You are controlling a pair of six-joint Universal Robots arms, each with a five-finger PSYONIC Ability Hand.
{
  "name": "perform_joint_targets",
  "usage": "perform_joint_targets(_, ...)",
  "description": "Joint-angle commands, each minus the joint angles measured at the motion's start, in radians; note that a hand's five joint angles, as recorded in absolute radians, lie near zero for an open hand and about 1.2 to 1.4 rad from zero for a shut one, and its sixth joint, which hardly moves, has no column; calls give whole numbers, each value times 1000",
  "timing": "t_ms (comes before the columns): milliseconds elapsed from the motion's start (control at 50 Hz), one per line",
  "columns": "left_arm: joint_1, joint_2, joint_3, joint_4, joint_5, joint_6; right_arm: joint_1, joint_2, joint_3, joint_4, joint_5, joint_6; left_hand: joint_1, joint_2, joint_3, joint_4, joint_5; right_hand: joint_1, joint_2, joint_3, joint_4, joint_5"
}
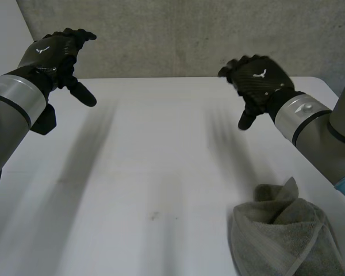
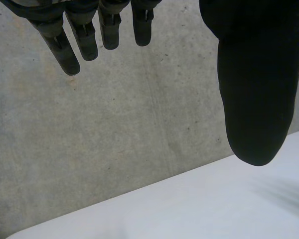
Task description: Fold the towel.
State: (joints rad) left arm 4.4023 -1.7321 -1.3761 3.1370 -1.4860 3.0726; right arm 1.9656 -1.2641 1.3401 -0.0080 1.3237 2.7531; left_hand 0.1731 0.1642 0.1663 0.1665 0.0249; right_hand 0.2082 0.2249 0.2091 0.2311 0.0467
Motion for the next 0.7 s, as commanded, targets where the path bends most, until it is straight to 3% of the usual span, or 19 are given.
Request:
perform_joint_targets(20,-1,-1,-1,0,0,0,-57,29,-49,184,-213,-27,1,10,8,8,-25,-34,-50,-35,-57,-47)
perform_joint_targets(100,-1,3,-14,2,0,0,-167,22,-16,262,-357,-110,1,10,8,8,-25,-34,-50,-35,-57,-47)
perform_joint_targets(260,-18,3,-69,3,0,-2,-310,17,46,492,-503,-288,1,10,8,8,-25,-34,-50,-35,-57,-47)
perform_joint_targets(380,-81,-3,-147,38,-3,0,-389,17,80,668,-518,-451,1,10,8,8,-25,-34,-50,-35,-57,-47)
perform_joint_targets(520,-175,-29,-274,179,-14,11,-435,29,187,952,-521,-784,5,14,12,12,-21,-34,-50,-35,-57,-47)
perform_joint_targets(580,-182,-29,-297,199,-14,40,-448,41,247,979,-521,-878,5,14,12,12,-21,-34,-50,-35,-57,-47)
perform_joint_targets(700,-182,-32,-319,204,-10,124,-444,80,309,973,-523,-911,2,11,9,9,-24,-34,-50,-35,-57,-47)
